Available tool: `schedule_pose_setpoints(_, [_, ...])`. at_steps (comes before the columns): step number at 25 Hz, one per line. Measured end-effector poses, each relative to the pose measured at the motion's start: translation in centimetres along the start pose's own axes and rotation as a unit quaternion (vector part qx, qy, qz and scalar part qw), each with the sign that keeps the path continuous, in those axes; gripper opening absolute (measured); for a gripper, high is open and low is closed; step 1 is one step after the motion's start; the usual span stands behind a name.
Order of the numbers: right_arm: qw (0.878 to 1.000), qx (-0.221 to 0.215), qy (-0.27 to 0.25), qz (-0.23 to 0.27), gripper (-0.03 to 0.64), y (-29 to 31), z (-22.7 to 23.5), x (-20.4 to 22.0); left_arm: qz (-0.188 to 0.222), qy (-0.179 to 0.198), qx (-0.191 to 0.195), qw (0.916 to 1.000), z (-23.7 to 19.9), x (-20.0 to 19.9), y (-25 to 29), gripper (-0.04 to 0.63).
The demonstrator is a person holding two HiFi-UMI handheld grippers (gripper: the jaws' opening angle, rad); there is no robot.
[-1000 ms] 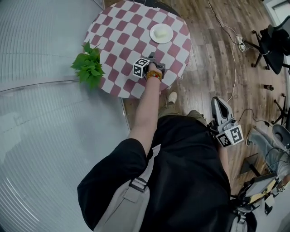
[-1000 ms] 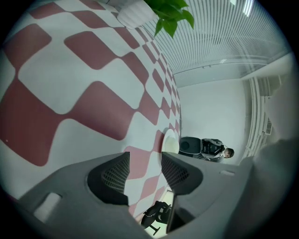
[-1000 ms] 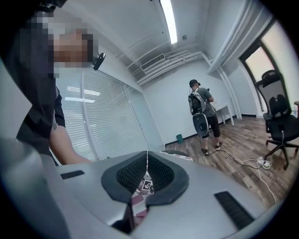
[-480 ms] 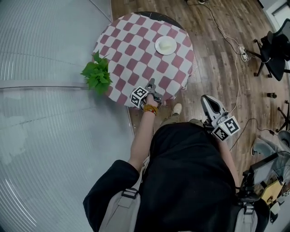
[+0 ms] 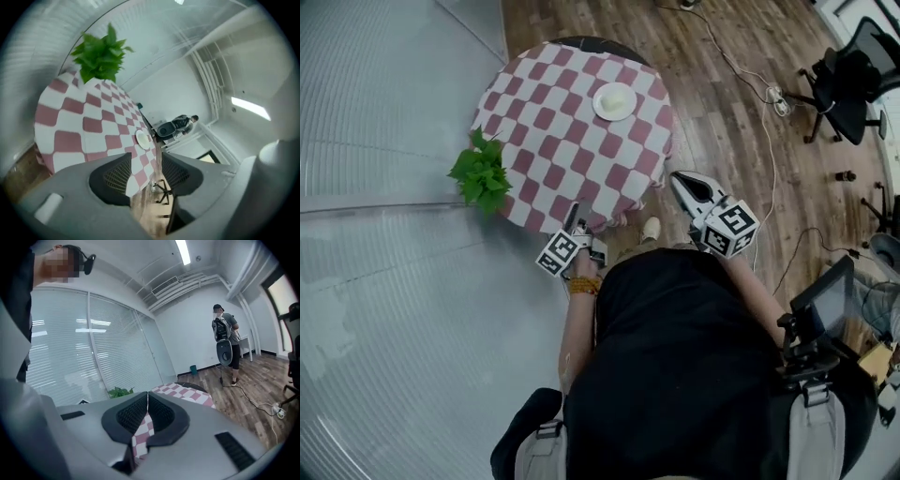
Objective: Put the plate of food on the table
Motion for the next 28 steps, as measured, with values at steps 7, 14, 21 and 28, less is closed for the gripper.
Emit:
schedule_pose_setpoints(7, [0.999, -0.005, -0.024, -0.033, 0.012, 1.3, -0.7, 0.0, 0.024, 0.277, 0.075, 0.9576, 6.2, -1.5, -2.4, 0.193])
schedule_pose_setpoints(14, [0.998, -0.026, -0.053, -0.035, 0.012, 1.5, -2.6, 0.0, 0.038, 0.375, 0.163, 0.9117, 11.4, -2.5, -2.2, 0.136])
schedule_pose_setpoints(21, [0.993, -0.068, -0.099, -0.009, 0.012, 1.6, -5.0, -1.0, 0.034, 0.440, 0.206, 0.8735, 13.9, -1.2, -1.9, 0.095])
schedule_pose_setpoints(28, [0.981, -0.083, -0.170, 0.044, 0.012, 0.7, -6.9, -2.7, 0.050, 0.502, 0.244, 0.8284, 16.2, -1.1, -2.7, 0.049])
Point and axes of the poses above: the fingertips, and each gripper's own axes: y forward along the fingers, z to its right, x out of its underside, the point moved 5 cm from there along -y, backward along the fingers, and after that the axes turned 4 degrees about z, right-handed, at the moved point
